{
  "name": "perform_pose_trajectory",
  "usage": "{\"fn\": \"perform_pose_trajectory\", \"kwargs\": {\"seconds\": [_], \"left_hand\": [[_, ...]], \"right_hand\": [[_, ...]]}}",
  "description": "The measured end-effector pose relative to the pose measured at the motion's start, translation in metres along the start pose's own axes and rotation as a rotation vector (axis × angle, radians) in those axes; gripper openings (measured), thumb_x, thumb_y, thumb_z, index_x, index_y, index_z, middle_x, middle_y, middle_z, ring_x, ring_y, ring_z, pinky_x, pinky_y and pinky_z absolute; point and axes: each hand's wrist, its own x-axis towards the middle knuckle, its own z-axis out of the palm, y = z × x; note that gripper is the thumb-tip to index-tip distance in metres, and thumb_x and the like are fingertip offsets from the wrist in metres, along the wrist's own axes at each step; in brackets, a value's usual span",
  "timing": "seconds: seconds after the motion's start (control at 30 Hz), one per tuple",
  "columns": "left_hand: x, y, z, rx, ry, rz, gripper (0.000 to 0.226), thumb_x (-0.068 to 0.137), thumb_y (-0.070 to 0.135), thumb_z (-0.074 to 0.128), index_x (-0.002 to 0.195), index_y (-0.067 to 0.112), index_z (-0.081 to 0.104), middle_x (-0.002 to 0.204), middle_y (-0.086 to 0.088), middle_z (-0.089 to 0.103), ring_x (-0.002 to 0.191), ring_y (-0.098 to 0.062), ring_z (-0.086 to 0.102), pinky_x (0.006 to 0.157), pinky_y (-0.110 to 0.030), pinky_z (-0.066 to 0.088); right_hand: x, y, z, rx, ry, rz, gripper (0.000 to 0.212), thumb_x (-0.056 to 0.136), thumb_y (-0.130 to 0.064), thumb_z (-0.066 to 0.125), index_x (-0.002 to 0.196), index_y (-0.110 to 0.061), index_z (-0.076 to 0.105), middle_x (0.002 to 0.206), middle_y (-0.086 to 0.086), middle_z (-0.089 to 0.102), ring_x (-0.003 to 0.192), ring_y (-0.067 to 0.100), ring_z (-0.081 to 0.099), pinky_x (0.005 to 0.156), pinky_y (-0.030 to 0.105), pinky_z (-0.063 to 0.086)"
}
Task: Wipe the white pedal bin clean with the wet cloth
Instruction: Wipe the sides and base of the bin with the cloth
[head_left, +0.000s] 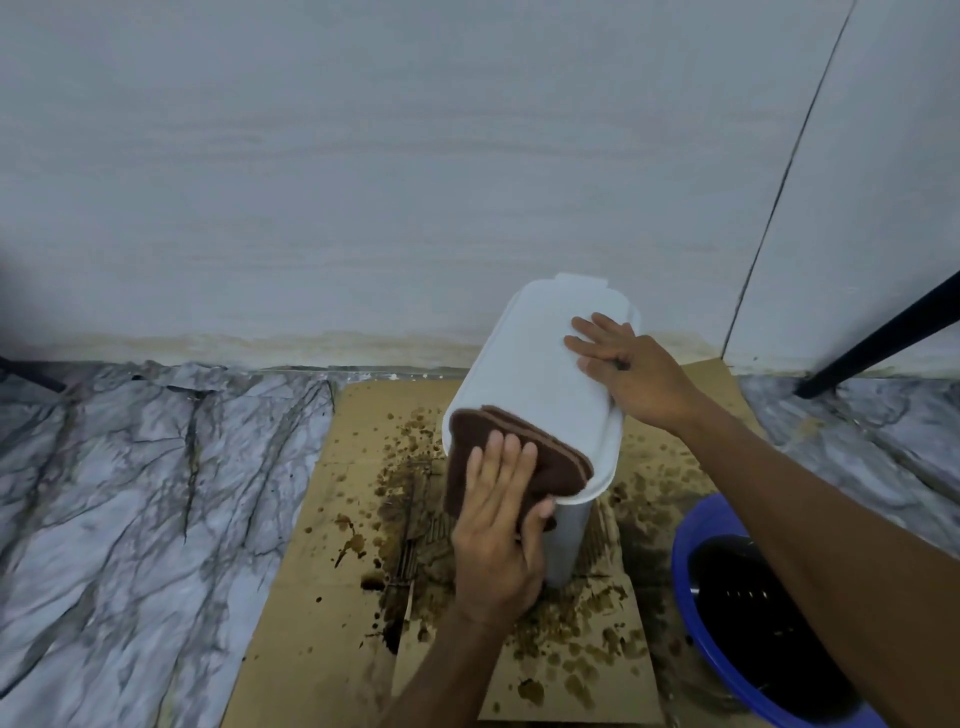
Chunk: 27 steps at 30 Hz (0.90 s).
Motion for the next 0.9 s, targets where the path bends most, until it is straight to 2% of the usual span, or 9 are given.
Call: {"fn": "perform_pose_trajectory", "kwargs": {"seconds": [0.17, 0.27, 0.37, 0.47, 0.57, 0.67, 0.7, 0.77, 0.9], "left_hand": [[-0.012, 0.036, -0.015, -0.12, -0.059, -0.136, 0.042, 0.109, 0.039, 0.043, 0.12, 0.012, 0.073, 0.129, 0.001, 0.07, 0.129, -0.012, 0.06, 0.11, -0.034, 0.047], [0.027, 0.064, -0.043, -0.446, 0.24, -0.951, 0.039, 0.104, 0.051, 0.046, 0.093, 0.028, 0.076, 0.084, 0.011, 0.078, 0.087, -0.014, 0.074, 0.07, -0.028, 0.056], [0.079, 0.033, -0.07, -0.995, 0.455, -1.584, 0.041, 0.104, 0.047, 0.05, 0.104, 0.015, 0.075, 0.097, -0.007, 0.079, 0.089, -0.027, 0.074, 0.069, -0.038, 0.06], [0.128, 0.005, -0.085, -1.111, 0.407, -1.423, 0.058, 0.106, 0.051, 0.038, 0.11, 0.005, 0.073, 0.103, -0.014, 0.075, 0.087, -0.027, 0.071, 0.076, -0.039, 0.057], [0.157, 0.0, -0.071, -0.862, 0.217, -1.168, 0.056, 0.101, 0.058, 0.047, 0.107, 0.01, 0.076, 0.104, -0.01, 0.077, 0.085, -0.028, 0.072, 0.08, -0.043, 0.056], [0.153, 0.001, -0.045, -0.372, -0.373, -0.815, 0.057, 0.099, 0.065, 0.04, 0.114, 0.022, 0.075, 0.116, -0.002, 0.075, 0.109, -0.025, 0.069, 0.104, -0.05, 0.05], [0.146, -0.002, -0.035, -0.137, -0.643, -0.593, 0.055, 0.103, 0.061, 0.034, 0.129, 0.027, 0.069, 0.134, 0.0, 0.067, 0.128, -0.022, 0.059, 0.114, -0.046, 0.039], [0.145, -0.008, -0.024, 0.207, -0.892, -0.221, 0.049, 0.11, 0.044, 0.027, 0.153, 0.028, 0.045, 0.162, 0.003, 0.037, 0.153, -0.017, 0.025, 0.125, -0.038, 0.013], [0.167, -0.025, -0.016, 0.139, -0.936, -0.288, 0.048, 0.111, 0.033, 0.035, 0.157, 0.023, 0.037, 0.168, 0.003, 0.023, 0.156, -0.014, 0.012, 0.123, -0.033, 0.007]], "right_hand": [[-0.003, -0.001, -0.003, -0.047, -0.021, 0.001, 0.034, 0.102, -0.019, 0.053, 0.135, -0.024, 0.059, 0.155, -0.014, 0.037, 0.149, 0.001, 0.016, 0.126, 0.036, 0.005], [-0.003, -0.004, -0.002, -0.054, -0.032, 0.014, 0.035, 0.103, -0.022, 0.052, 0.137, -0.026, 0.057, 0.157, -0.016, 0.034, 0.151, 0.003, 0.011, 0.126, 0.038, 0.004], [-0.003, -0.004, -0.001, -0.088, -0.057, 0.046, 0.038, 0.104, -0.026, 0.049, 0.141, -0.031, 0.053, 0.159, -0.019, 0.029, 0.152, 0.006, 0.004, 0.126, 0.041, 0.004], [-0.006, -0.007, 0.002, -0.085, -0.063, 0.055, 0.039, 0.105, -0.025, 0.048, 0.143, -0.029, 0.051, 0.161, -0.016, 0.026, 0.153, 0.008, 0.0, 0.123, 0.03, 0.0], [-0.008, -0.014, 0.006, -0.001, -0.01, 0.079, 0.041, 0.105, -0.018, 0.046, 0.145, -0.024, 0.048, 0.162, -0.013, 0.024, 0.152, 0.005, 0.001, 0.117, 0.02, 0.006], [-0.016, -0.022, 0.012, 0.108, 0.138, 0.135, 0.047, 0.104, -0.015, 0.045, 0.151, -0.023, 0.04, 0.163, -0.008, 0.022, 0.151, 0.005, 0.009, 0.12, 0.025, 0.01], [-0.02, -0.024, 0.014, 0.131, 0.185, 0.153, 0.049, 0.104, -0.014, 0.045, 0.152, -0.022, 0.038, 0.163, -0.006, 0.021, 0.151, 0.007, 0.011, 0.118, 0.024, 0.011], [-0.028, -0.028, 0.02, 0.144, 0.242, 0.175, 0.051, 0.104, -0.01, 0.045, 0.153, -0.018, 0.035, 0.164, -0.005, 0.02, 0.152, 0.009, 0.01, 0.115, 0.02, 0.011], [-0.044, -0.031, 0.045, 0.085, 0.272, 0.185, 0.059, 0.104, -0.012, 0.045, 0.157, -0.014, 0.02, 0.167, -0.005, 0.005, 0.152, 0.008, -0.002, 0.118, 0.021, 0.001]]}}
